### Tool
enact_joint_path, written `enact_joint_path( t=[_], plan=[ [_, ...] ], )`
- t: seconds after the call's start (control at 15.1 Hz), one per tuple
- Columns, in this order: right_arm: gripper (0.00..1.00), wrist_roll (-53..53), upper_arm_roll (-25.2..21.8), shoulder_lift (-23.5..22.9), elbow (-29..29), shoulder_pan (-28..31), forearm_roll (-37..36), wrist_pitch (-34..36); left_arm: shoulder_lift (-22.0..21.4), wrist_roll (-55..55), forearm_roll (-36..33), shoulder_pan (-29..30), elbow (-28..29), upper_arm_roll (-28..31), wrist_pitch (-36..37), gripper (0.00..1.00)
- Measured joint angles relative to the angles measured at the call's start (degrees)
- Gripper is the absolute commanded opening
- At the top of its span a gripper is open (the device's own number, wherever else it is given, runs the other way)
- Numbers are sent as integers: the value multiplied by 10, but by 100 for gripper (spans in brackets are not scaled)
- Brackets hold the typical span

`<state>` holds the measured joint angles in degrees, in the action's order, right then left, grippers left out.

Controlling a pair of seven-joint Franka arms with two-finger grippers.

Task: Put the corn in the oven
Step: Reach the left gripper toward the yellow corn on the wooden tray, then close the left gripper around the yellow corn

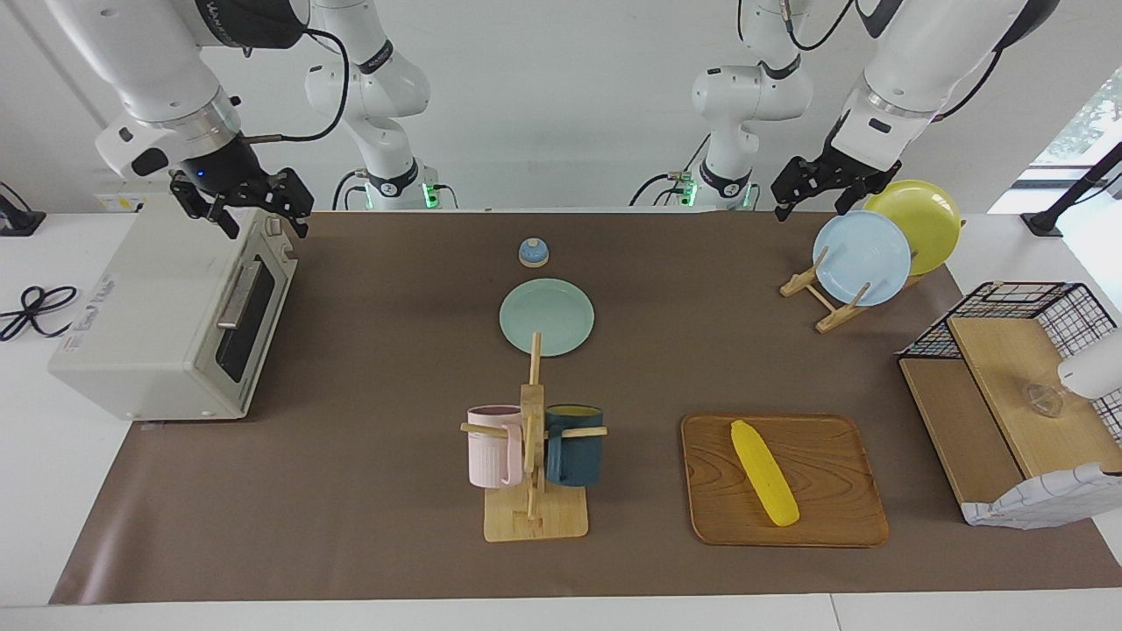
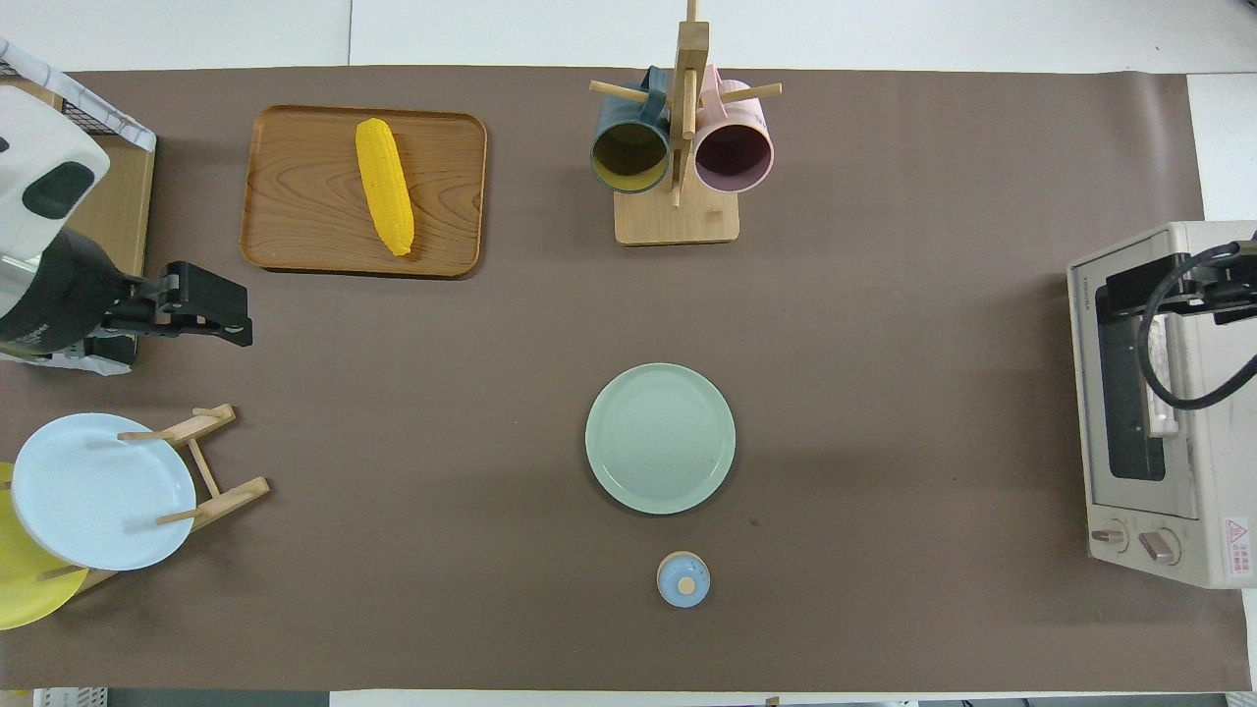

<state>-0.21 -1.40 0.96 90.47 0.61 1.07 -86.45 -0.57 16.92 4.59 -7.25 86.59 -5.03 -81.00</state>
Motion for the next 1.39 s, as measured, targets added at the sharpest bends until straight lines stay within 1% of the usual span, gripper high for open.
enact_joint_path(
  t=[0.2,0.26,0.33,0.4,0.53,0.73,0.86,0.99,1.12,1.26,1.39],
  plan=[
    [100,0,-2,0,1,12,0,0,0,0,2,0,6,0,-41,100],
    [64,0,-2,0,2,16,0,0,0,0,2,0,12,0,-55,100],
    [18,0,-2,0,4,19,0,0,1,0,2,0,18,0,-62,100],
    [0,-1,-2,0,7,21,0,0,2,0,2,0,25,0,-67,100],
    [0,-1,-2,1,19,20,0,-5,14,0,3,0,32,1,-83,100],
    [0,-16,0,15,66,20,-7,-41,59,0,3,0,30,1,-123,100],
    [0,-22,0,31,104,20,-32,-57,112,0,3,0,8,1,-142,100],
    [0,-23,-1,46,131,20,-53,-66,181,0,3,0,-41,1,-164,100],
    [0,-23,-2,54,143,21,-58,-85,237,0,1,0,-77,3,-197,100],
    [0,-23,-2,57,153,21,-59,-107,283,0,-14,0,-99,3,-226,100],
    [0,-22,-3,57,164,21,-59,-124,332,0,-26,-5,-145,4,-233,100]
  ],
)
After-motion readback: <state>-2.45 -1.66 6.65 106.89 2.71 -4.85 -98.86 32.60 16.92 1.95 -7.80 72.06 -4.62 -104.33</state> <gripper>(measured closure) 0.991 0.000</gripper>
